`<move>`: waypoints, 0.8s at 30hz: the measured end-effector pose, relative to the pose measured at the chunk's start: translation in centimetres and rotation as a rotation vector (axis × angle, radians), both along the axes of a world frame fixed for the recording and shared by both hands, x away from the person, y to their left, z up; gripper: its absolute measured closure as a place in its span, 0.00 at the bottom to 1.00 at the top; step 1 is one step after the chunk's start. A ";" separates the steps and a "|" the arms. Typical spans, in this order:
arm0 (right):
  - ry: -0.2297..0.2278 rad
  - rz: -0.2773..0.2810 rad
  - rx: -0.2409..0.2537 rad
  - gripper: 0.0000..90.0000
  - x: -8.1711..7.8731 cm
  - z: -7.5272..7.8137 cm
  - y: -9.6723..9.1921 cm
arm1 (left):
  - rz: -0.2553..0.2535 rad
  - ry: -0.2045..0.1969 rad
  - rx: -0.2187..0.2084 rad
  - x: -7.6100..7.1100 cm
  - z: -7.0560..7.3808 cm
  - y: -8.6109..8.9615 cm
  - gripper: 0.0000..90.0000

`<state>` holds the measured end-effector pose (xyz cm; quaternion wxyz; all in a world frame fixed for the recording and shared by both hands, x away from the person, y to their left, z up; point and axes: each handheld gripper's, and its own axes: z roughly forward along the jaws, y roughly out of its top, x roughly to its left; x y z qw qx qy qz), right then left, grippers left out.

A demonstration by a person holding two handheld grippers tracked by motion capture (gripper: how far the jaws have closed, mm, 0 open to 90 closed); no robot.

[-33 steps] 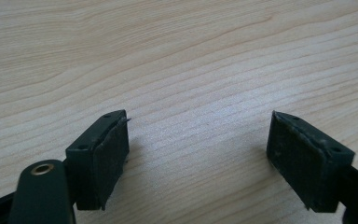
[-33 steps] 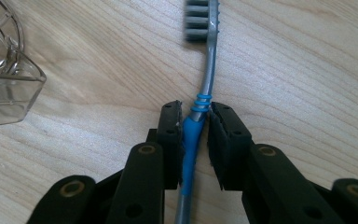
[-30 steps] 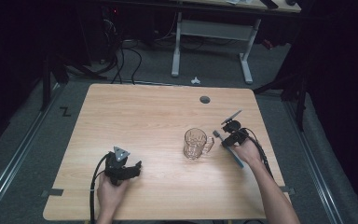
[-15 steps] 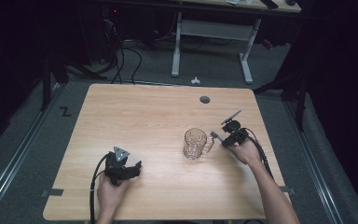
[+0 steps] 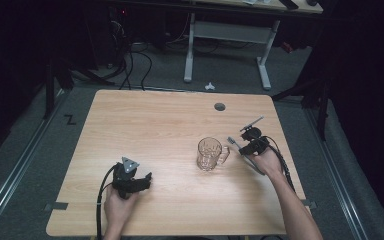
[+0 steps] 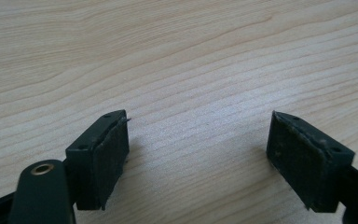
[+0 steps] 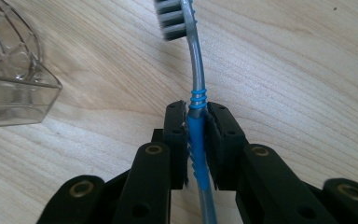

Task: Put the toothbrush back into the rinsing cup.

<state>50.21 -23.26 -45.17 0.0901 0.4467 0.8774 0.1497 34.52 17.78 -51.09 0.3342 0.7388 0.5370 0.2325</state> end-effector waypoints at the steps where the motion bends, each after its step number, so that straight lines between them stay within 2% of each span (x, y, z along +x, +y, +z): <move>1: -0.002 0.000 0.004 0.88 -0.1 0.1 0.0 | 0.000 0.000 0.000 0.0 0.0 0.0 0.24; 24: -0.112 0.018 0.134 0.89 -2.0 2.9 -1.1 | 0.000 0.000 0.000 0.0 0.0 0.0 0.24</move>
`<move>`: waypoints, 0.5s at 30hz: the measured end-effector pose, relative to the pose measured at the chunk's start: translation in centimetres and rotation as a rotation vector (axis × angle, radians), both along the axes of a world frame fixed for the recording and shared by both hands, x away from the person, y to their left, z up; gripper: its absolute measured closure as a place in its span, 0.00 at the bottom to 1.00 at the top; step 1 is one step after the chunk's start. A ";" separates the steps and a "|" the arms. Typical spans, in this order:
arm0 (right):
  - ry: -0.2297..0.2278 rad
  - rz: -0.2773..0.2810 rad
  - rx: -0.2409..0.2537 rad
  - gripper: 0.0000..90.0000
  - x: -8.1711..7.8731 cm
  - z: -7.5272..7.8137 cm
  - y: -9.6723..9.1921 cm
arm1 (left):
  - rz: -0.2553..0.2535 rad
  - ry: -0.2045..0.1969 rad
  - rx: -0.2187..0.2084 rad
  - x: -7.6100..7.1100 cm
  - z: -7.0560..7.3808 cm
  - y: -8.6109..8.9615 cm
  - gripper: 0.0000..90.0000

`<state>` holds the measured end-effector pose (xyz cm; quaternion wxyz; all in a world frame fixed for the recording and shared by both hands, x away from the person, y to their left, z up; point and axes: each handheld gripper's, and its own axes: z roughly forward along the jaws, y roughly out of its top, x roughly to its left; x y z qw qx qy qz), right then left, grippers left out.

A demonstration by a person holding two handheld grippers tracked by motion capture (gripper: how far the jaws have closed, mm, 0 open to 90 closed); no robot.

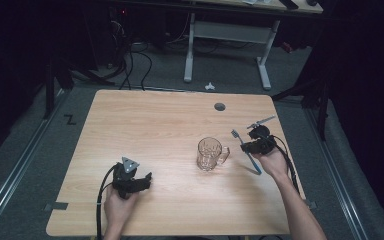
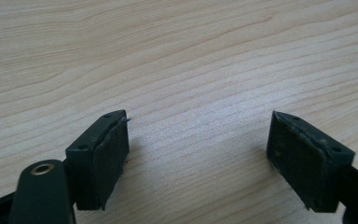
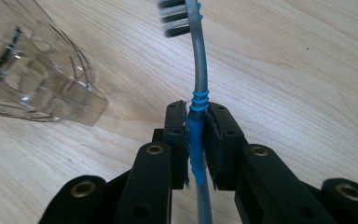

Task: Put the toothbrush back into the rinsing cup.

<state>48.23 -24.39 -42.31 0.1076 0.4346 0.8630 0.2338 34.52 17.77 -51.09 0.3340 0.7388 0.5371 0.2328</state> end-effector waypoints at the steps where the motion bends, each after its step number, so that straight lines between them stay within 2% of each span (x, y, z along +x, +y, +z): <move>1: 0.000 0.002 0.007 0.89 -0.1 0.1 0.0 | 0.000 0.000 0.000 0.0 0.0 0.0 0.24; 15: -0.064 0.012 0.106 0.89 -1.3 1.2 -0.7 | 0.000 0.000 0.000 0.0 0.0 0.0 0.24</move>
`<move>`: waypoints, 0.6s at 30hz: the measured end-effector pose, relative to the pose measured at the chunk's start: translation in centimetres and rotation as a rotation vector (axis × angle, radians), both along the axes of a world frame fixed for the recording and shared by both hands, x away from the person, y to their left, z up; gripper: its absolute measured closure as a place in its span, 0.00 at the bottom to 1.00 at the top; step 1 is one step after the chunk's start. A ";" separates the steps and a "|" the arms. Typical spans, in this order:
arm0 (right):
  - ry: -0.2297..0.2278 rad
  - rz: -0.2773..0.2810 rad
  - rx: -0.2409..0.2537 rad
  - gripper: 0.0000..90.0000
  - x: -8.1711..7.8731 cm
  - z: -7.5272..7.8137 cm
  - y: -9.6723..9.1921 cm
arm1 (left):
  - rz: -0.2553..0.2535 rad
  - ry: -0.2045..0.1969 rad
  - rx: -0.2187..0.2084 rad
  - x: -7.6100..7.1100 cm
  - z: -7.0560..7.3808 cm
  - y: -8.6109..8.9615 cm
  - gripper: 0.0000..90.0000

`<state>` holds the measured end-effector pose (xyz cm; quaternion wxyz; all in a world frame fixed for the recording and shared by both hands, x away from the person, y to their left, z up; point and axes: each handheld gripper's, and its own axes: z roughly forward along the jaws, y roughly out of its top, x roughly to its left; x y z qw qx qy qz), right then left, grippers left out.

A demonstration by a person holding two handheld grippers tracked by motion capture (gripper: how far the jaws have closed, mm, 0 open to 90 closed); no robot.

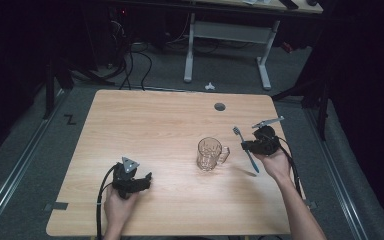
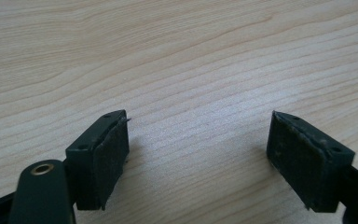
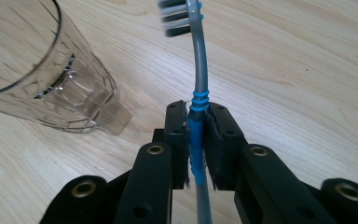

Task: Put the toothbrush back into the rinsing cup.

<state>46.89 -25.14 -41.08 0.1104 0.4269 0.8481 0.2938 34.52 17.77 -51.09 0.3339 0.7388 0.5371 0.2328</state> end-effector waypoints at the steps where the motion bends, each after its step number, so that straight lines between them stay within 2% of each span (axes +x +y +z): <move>1: -0.003 0.000 0.010 0.89 -0.1 0.0 -0.1 | 0.000 -0.001 0.000 0.0 0.0 0.0 0.24; 6: -0.013 0.004 0.053 0.89 -0.6 0.3 -0.3 | 0.000 -0.001 0.000 0.0 0.0 0.0 0.24; 18: -0.069 0.035 0.134 0.89 -2.1 1.4 -0.4 | 0.000 -0.001 0.001 0.0 0.0 0.0 0.24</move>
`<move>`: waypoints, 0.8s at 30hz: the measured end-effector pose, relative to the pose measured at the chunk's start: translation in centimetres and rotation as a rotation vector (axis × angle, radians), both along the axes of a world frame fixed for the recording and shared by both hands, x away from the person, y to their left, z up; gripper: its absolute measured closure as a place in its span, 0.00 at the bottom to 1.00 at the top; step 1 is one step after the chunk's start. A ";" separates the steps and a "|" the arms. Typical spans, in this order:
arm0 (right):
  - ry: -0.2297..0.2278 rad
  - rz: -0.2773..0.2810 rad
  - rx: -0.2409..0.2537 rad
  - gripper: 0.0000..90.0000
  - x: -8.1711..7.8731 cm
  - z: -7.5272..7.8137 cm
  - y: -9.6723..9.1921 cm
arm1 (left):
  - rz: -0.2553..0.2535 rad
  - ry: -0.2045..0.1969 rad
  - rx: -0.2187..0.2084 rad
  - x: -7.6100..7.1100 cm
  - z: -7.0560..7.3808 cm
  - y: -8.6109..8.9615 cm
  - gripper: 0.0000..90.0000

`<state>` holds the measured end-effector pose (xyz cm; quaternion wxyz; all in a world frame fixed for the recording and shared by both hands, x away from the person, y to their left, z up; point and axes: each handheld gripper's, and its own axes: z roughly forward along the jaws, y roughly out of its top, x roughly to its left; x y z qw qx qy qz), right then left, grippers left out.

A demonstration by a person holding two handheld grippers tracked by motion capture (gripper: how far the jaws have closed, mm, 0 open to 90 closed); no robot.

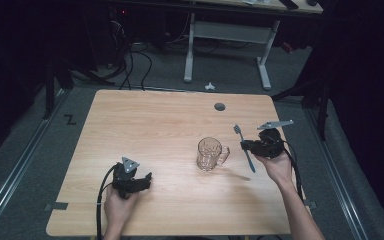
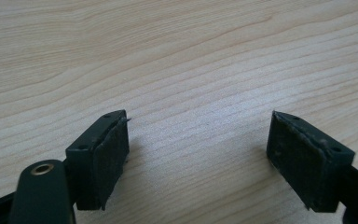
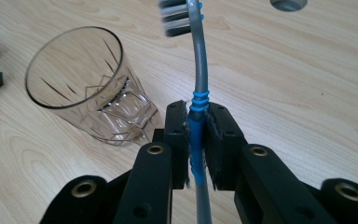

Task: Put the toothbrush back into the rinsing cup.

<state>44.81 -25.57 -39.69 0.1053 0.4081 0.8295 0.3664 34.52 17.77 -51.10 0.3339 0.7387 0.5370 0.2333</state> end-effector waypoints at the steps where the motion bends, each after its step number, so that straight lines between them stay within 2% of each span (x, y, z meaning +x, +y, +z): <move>1: -0.007 0.005 0.005 0.89 -0.1 0.1 0.0 | 0.000 0.000 0.000 0.0 0.0 0.0 0.24; 14: -0.050 0.034 0.075 0.89 -1.3 1.3 0.2 | 0.000 0.000 0.000 0.0 0.0 0.0 0.24; 24: -0.064 0.053 0.118 0.89 -1.7 1.8 0.5 | 0.000 0.000 0.000 0.0 0.0 0.0 0.24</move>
